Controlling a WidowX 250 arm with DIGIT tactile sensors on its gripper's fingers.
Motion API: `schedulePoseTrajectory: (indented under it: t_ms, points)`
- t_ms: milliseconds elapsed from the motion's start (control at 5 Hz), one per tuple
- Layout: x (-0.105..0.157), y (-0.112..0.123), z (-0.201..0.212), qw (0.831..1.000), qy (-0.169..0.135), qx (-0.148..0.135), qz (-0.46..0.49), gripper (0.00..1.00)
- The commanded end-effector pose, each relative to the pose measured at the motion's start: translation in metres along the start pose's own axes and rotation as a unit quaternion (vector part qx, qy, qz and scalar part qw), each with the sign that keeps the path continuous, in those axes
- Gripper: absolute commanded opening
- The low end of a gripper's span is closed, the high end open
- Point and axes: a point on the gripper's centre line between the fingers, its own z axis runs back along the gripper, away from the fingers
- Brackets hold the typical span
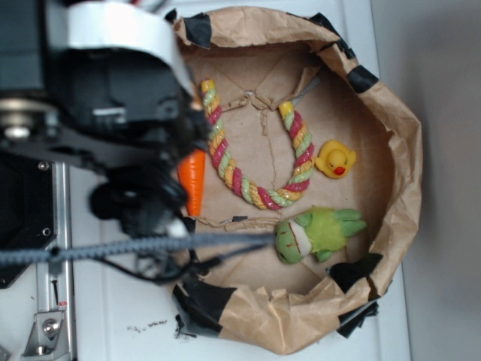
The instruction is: Grab the green animal.
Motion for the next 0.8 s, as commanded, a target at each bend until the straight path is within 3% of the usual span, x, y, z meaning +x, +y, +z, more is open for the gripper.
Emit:
schedulePoseTrajectory:
  t_ms: [0,200,400,600]
  points:
    - [0.075,-0.011,-0.040,0.991,-0.104,-0.084,-0.028,1.00]
    - [0.082,-0.025,-0.075,0.991,-0.083,-0.073,-0.080,1.00]
    - [0.069,-0.057,-0.113,0.983,-0.045,-0.098,-0.149,1.00]
    - [0.049,-0.081,-0.145,0.974,-0.014,-0.077,-0.211,1.00]
